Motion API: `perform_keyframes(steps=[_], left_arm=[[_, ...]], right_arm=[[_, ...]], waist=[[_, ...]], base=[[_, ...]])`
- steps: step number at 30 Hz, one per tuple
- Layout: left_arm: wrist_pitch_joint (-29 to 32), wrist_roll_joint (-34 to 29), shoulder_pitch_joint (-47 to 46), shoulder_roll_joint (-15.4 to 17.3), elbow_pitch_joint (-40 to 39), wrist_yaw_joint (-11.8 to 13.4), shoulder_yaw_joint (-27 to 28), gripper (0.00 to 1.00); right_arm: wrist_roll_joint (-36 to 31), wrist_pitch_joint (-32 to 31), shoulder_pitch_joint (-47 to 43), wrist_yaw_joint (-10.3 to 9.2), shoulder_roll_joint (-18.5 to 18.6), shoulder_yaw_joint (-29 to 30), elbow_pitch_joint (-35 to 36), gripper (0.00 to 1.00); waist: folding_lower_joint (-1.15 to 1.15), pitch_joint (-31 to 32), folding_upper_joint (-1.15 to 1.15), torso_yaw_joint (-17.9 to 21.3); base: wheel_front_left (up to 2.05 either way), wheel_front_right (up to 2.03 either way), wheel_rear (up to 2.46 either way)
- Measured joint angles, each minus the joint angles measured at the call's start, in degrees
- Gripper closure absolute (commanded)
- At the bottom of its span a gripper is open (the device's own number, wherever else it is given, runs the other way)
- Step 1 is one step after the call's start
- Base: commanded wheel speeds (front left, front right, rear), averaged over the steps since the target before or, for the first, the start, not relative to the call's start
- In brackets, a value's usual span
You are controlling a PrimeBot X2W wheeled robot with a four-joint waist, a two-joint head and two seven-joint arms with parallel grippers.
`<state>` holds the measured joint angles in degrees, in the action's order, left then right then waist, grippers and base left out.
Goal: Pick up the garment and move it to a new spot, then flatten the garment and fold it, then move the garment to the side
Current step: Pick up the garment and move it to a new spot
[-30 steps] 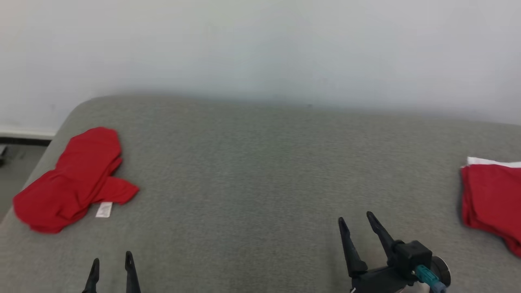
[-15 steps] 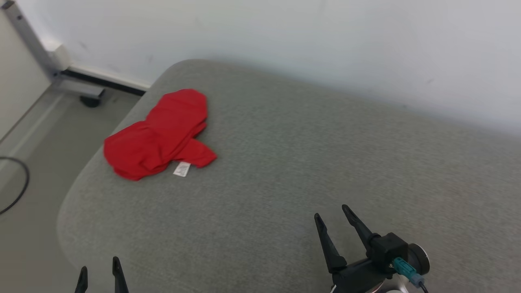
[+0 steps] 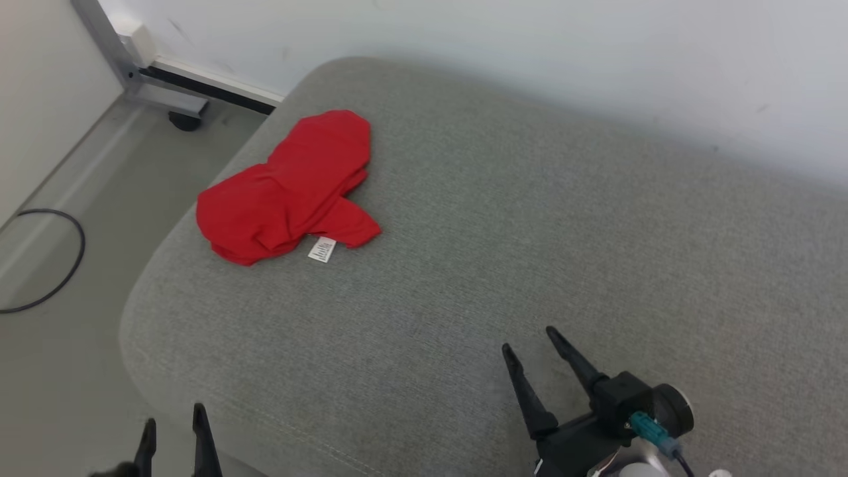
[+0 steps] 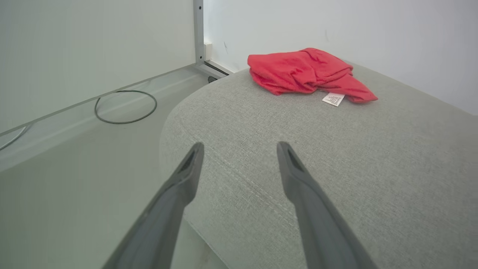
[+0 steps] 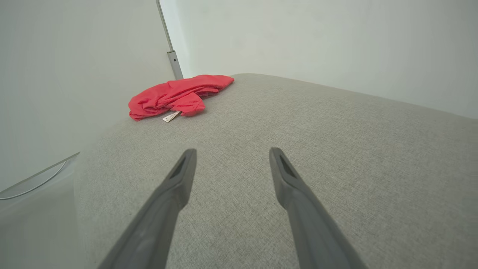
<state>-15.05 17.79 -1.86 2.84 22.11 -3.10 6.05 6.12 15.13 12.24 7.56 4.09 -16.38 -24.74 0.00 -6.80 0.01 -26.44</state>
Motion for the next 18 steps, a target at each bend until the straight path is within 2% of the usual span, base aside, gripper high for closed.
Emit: perform_keyframes(steps=[4,7,12,18], left_arm=[[0.0,-0.6,-5.5,0.1,2.0,-1.8,1.6,0.0],[0.0,-1.5,-10.8,1.3,4.3,-3.1,3.1,0.0],[0.0,-1.5,-19.4,5.4,11.0,-4.0,3.9,0.0],[0.0,3.7,-28.7,11.0,20.3,-4.4,1.4,0.0]], right_arm=[[-0.8,0.0,1.5,0.0,1.6,-0.2,1.3,0.0],[-1.5,0.0,3.1,0.0,2.7,-1.0,3.0,0.0],[-2.3,0.0,5.2,0.0,4.5,-1.0,6.1,0.0],[-2.9,0.0,7.7,0.0,7.0,-2.9,10.8,0.0]], waist=[[0.0,-2.3,0.0,1.6],[0.0,-4.4,0.0,2.9],[0.01,-8.1,0.0,5.3],[0.01,-12.3,0.01,8.7]], base=[[0.0,0.0,0.0],[0.0,0.0,0.0],[0.0,0.0,0.0],[0.0,0.0,0.0]])
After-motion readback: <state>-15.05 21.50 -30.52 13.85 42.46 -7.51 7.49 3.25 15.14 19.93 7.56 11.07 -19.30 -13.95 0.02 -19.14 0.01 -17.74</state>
